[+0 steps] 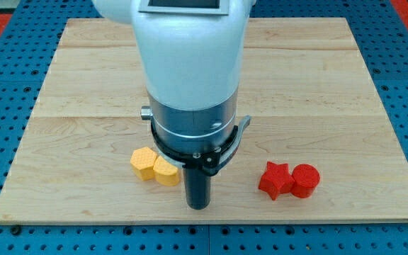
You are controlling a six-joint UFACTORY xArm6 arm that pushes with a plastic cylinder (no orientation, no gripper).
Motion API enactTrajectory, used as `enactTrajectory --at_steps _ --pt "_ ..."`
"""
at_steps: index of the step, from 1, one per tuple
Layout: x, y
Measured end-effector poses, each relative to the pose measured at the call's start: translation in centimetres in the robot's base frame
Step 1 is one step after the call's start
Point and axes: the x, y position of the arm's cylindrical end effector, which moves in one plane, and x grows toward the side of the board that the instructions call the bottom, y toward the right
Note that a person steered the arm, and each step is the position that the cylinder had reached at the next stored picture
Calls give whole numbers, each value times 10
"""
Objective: Move the red star right to the blue triangle
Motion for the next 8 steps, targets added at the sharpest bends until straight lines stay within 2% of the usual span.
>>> enactTrajectory --at_steps 2,5,8 --pt "-18 0" --pt "-82 3" --pt "-96 3"
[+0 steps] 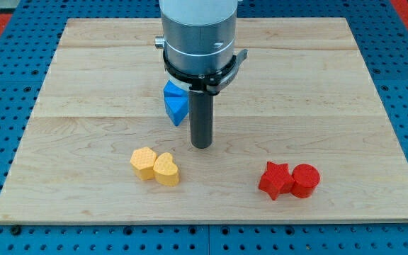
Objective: Move the red star right to the blue triangle
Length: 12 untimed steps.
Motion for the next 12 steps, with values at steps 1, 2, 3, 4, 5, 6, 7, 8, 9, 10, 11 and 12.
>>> enactTrajectory --at_steps 1,2,3,4,5,6,7,8,9,10,11,12 --pt "-5 0" --pt "-6 0" --pt "-5 20" --pt "18 140" --pt "53 262" --pt "94 263" --pt "113 227" --pt "91 194" --pt "55 169" --pt "69 164" --pt "122 212" --pt "123 188"
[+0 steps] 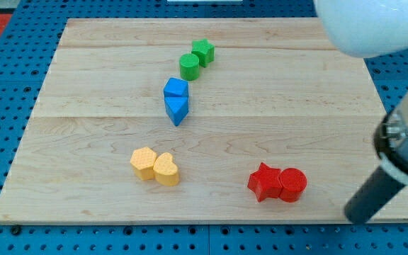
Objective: Move the red star right to the blue triangle
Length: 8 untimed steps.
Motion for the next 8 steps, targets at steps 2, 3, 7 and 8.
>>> enactTrajectory --at_steps 2,3,7,8 --pt "-28 -84" --pt "-65 -84" --pt "-140 -154" --pt "-155 -157"
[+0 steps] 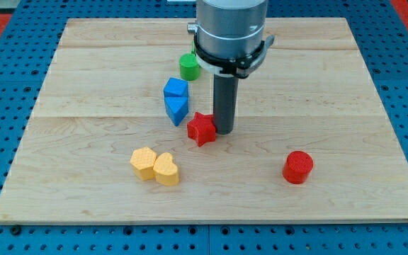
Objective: Move the red star right to the blue triangle
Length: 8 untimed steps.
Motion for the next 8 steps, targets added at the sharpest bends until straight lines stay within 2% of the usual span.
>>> enactTrajectory --at_steps 1,2,3,4,6,8 --pt "15 12" --pt "77 24" --pt "80 -14" --pt "77 -27" --pt "27 -36" --pt "24 -36"
